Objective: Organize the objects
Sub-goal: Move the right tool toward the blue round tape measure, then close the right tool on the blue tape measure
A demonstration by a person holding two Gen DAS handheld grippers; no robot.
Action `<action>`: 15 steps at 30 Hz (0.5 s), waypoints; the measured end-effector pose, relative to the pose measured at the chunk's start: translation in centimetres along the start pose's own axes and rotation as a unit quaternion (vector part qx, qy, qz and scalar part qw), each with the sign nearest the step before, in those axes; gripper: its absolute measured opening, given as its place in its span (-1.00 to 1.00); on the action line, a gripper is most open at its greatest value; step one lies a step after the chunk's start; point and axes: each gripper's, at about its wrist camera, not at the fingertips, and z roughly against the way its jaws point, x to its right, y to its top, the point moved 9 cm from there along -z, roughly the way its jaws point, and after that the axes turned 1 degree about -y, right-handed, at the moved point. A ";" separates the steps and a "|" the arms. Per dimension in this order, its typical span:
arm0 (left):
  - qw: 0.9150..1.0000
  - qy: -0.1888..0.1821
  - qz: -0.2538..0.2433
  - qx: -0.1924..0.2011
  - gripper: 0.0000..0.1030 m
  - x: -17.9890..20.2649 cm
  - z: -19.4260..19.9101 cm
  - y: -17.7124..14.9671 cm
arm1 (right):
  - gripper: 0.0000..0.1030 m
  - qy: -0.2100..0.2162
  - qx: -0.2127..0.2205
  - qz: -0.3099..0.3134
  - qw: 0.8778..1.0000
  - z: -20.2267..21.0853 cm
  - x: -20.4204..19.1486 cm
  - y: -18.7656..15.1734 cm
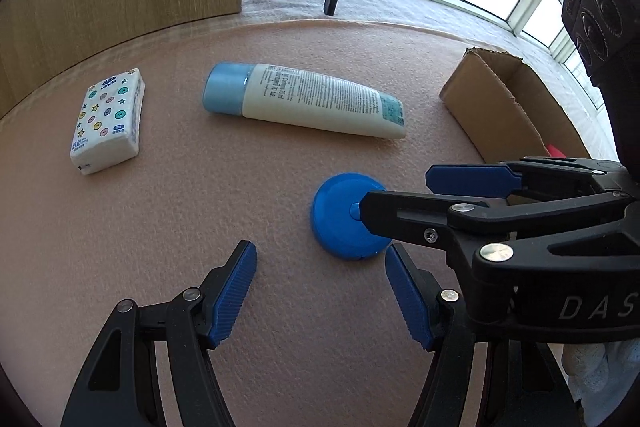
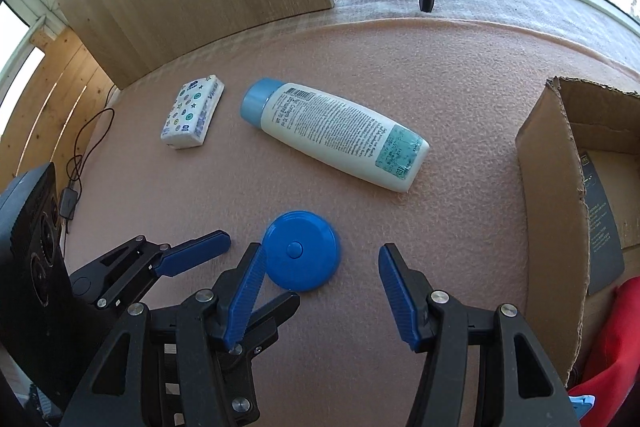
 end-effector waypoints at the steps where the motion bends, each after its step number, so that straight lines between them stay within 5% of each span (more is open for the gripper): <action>1: 1.000 -0.002 0.002 0.001 0.36 0.0 -0.1 0.1 | 0.07 -0.002 -0.002 0.003 1.000 -0.2 0.0 0.0; 9: 0.999 -0.022 0.015 0.018 0.19 0.0 -0.5 1.0 | 0.06 0.005 -0.011 -0.002 1.000 -1.1 -0.1 0.4; 15: 0.999 -0.042 0.012 0.023 -0.11 0.6 -0.7 1.2 | -0.10 0.027 -0.018 -0.019 0.999 -1.7 -0.1 0.3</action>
